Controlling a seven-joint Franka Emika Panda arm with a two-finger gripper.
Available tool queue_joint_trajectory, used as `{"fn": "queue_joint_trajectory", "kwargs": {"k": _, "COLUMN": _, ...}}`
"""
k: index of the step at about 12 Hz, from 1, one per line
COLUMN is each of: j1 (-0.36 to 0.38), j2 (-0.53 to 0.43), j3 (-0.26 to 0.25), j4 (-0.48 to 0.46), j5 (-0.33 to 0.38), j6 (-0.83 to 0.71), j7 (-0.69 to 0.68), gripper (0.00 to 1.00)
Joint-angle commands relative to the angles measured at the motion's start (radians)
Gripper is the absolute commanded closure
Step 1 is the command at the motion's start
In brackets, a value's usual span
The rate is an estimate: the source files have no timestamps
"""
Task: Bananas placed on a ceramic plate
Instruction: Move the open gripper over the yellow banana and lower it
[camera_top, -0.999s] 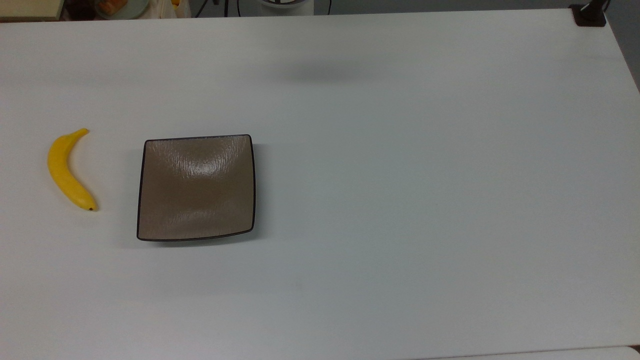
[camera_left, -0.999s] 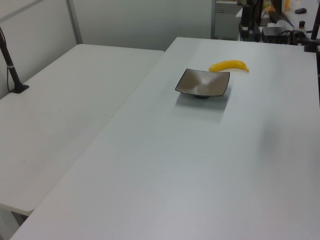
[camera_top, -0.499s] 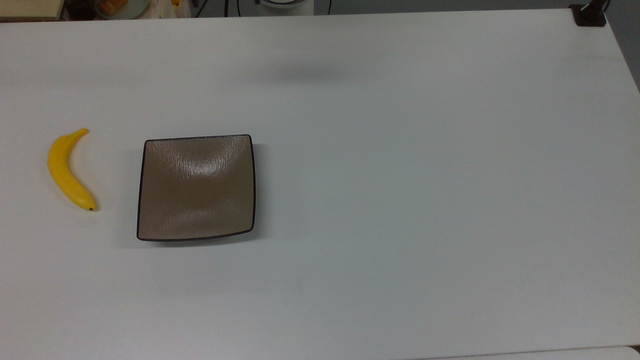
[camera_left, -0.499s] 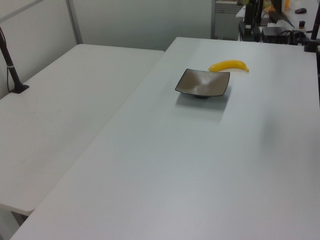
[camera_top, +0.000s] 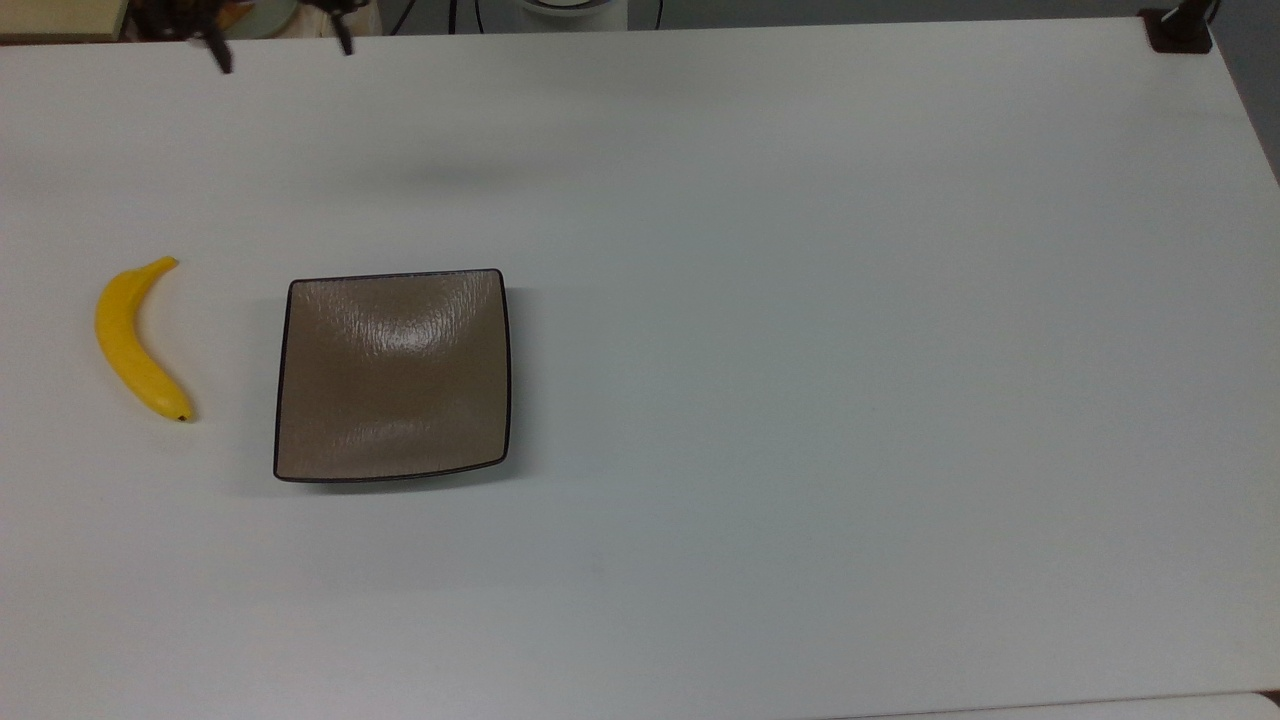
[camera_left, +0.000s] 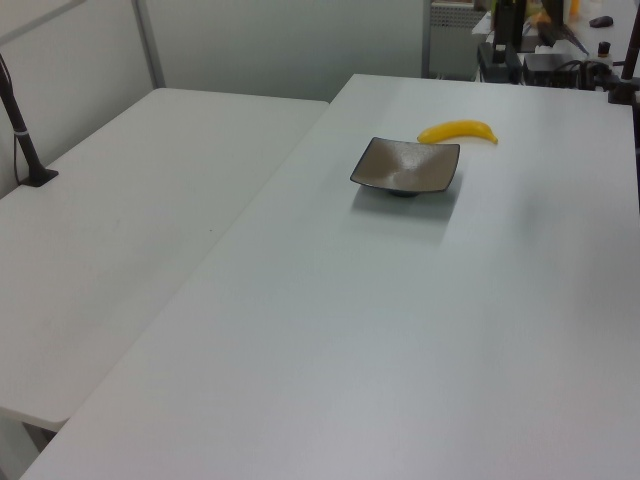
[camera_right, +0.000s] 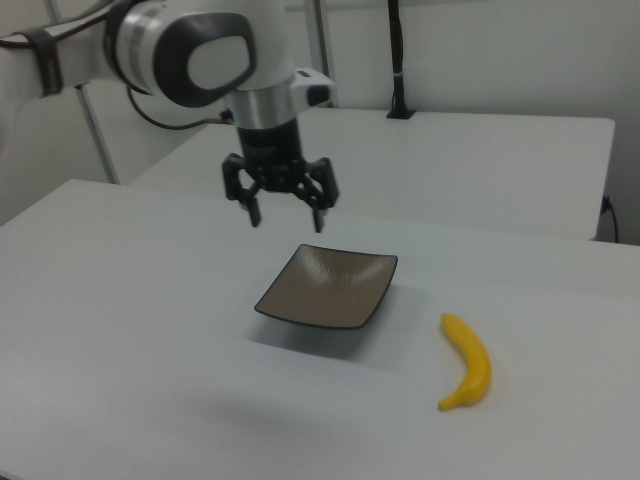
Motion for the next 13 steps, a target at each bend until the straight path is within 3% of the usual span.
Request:
{"fn": "queue_joint_trajectory", "kwargs": {"k": 1, "j1": -0.133, "j2": 0.081, "j3": 0.062, "j4": 0.094, "j5": 0.003, "j6": 0.037, "j7": -0.061, "gripper": 0.0}}
{"fn": "queue_joint_trajectory", "kwargs": {"k": 6, "j1": -0.199, "j2": 0.327, "j3": 0.059, "j4": 0.346, "j5": -0.004, "j6": 0.034, "j7": -0.099, "gripper": 0.0}}
{"fn": "queue_joint_trajectory", "kwargs": {"k": 10, "j1": -0.212, "j2": 0.497, "j3": 0.053, "j4": 0.464, "j5": -0.006, "j6": 0.039, "j7": -0.14, "gripper": 0.0}}
{"fn": "queue_joint_trajectory", "kwargs": {"k": 13, "j1": -0.222, "j2": 0.551, "j3": 0.048, "j4": 0.483, "j5": -0.006, "j6": 0.101, "j7": -0.185, "gripper": 0.0}}
